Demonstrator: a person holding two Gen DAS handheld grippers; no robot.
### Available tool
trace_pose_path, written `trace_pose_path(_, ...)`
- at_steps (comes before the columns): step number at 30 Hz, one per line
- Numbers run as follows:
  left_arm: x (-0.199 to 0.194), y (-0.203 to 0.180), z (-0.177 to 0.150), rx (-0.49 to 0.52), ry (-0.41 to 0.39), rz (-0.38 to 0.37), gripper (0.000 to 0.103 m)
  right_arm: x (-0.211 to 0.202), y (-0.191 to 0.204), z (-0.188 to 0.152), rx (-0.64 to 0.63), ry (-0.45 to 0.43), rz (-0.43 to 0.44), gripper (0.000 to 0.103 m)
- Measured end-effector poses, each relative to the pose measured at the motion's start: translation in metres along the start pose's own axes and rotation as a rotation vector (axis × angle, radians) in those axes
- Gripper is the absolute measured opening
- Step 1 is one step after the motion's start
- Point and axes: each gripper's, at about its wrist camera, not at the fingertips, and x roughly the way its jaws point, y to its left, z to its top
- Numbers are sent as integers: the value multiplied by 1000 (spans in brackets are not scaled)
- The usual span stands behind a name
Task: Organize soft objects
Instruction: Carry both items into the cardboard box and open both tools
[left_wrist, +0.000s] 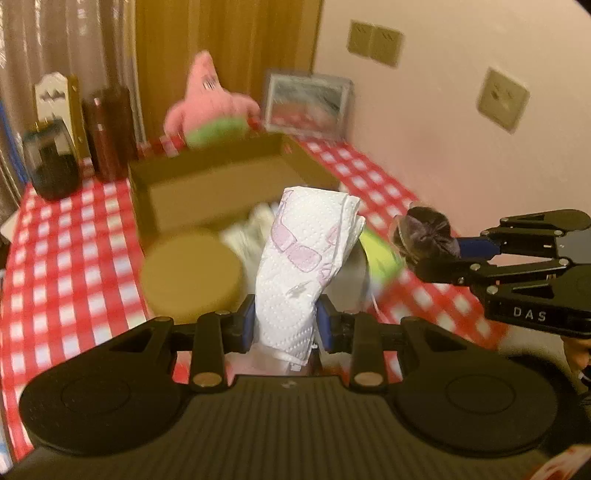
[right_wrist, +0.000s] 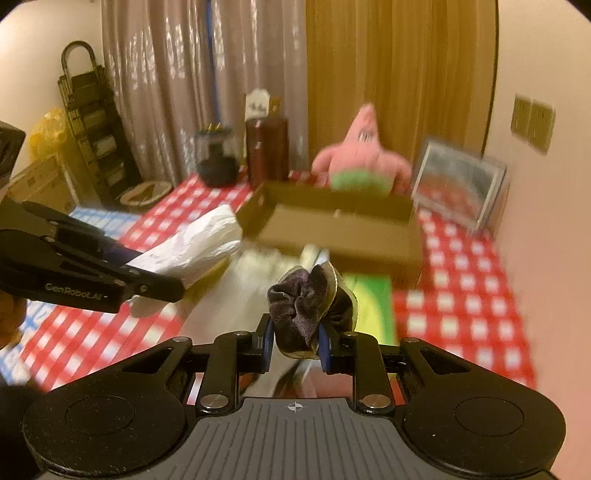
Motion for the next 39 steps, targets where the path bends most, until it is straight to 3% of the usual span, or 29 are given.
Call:
trace_pose_path(8,25,30,86,-39,-70,76,30,64,-48,73,-5,-41,-15,25)
trace_pose_path(15,78,71,139,-78,-36,116,30,142,-87,113,29,-8,-8,25)
trace_pose_path(28,170,126,164,-110,64,161,34,226,-114,122,44,84,-4,25)
trace_pose_path(31,181,130,164,-105,74,161,42,238,-116,120,56,102,3,25)
trace_pose_path(32,184,130,163,-107,77,161,52,242,-117,120,60,108,6,25)
trace_pose_path(33,187,130,163,-109,80,157,62,246,-118,119,61,116,18,30)
trace_pose_path(35,194,132,164,-109,95,156,62,251,-121,119,87,121,42,54)
trace_pose_path(36,196,132,164,-105,100,165,62,250,-123,119,106,112,37,72)
trace_pose_path(39,192,131,164,-92,80,175,62,242,-126,119,127,93,30,74)
